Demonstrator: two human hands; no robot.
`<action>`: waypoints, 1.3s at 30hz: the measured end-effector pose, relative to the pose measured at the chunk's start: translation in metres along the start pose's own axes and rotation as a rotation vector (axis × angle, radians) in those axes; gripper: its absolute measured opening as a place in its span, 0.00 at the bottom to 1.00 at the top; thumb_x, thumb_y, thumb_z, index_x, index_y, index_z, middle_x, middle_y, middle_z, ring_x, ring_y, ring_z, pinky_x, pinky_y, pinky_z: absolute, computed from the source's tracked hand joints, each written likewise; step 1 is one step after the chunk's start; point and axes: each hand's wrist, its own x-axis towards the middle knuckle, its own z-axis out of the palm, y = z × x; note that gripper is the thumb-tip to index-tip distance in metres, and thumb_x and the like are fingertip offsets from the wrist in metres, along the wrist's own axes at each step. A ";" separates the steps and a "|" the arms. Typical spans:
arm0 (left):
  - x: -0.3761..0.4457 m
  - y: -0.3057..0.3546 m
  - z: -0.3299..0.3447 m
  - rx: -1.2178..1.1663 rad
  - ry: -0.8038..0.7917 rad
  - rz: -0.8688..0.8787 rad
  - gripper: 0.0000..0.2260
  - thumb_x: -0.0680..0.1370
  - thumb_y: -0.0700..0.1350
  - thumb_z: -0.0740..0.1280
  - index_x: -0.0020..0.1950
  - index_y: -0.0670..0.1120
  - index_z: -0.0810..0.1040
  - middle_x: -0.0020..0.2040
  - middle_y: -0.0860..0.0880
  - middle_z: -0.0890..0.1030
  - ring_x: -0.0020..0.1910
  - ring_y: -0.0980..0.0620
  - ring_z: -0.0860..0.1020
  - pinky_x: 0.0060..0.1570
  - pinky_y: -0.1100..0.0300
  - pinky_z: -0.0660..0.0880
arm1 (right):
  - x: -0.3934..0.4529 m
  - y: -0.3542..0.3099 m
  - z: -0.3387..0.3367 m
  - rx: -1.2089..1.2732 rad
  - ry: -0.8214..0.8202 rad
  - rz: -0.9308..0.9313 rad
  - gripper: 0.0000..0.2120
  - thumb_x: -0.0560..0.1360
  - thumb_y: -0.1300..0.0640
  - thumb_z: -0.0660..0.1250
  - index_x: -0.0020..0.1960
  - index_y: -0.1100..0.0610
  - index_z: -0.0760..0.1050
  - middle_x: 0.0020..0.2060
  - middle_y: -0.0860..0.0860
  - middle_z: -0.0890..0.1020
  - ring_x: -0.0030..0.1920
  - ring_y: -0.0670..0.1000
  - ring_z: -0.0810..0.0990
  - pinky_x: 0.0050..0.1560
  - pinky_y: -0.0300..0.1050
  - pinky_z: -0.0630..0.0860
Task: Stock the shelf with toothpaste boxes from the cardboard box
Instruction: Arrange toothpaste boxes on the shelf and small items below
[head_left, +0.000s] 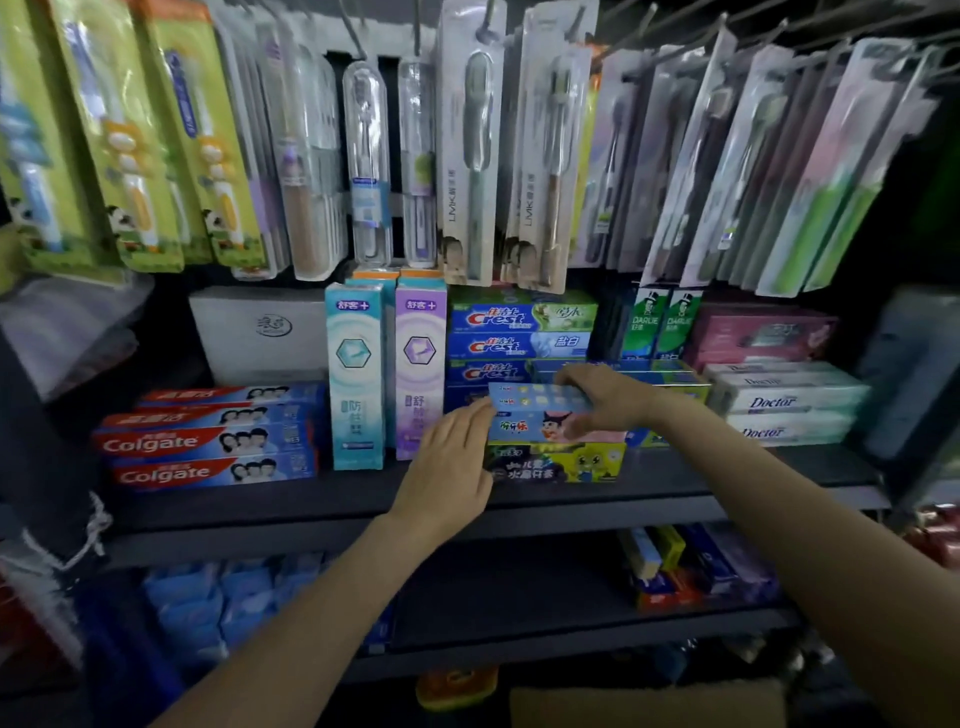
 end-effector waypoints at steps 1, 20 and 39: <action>0.001 0.001 0.002 -0.004 0.006 -0.009 0.28 0.77 0.41 0.58 0.75 0.45 0.51 0.75 0.50 0.55 0.73 0.52 0.54 0.72 0.60 0.47 | 0.000 0.001 0.002 -0.043 0.011 -0.002 0.30 0.72 0.54 0.72 0.68 0.57 0.62 0.63 0.56 0.67 0.63 0.56 0.66 0.60 0.48 0.65; -0.074 -0.123 -0.081 0.129 0.454 -0.267 0.22 0.68 0.38 0.61 0.62 0.41 0.68 0.59 0.40 0.75 0.58 0.48 0.68 0.59 0.54 0.64 | 0.022 -0.204 0.028 -0.036 0.194 -0.582 0.23 0.74 0.52 0.68 0.66 0.60 0.70 0.60 0.56 0.73 0.62 0.53 0.70 0.60 0.40 0.65; -0.166 -0.180 -0.115 0.263 0.313 -0.258 0.19 0.70 0.42 0.54 0.61 0.43 0.67 0.57 0.44 0.75 0.57 0.49 0.69 0.59 0.57 0.66 | 0.130 -0.317 0.077 0.115 0.063 -0.296 0.29 0.65 0.44 0.75 0.57 0.62 0.73 0.55 0.55 0.78 0.52 0.53 0.76 0.51 0.46 0.74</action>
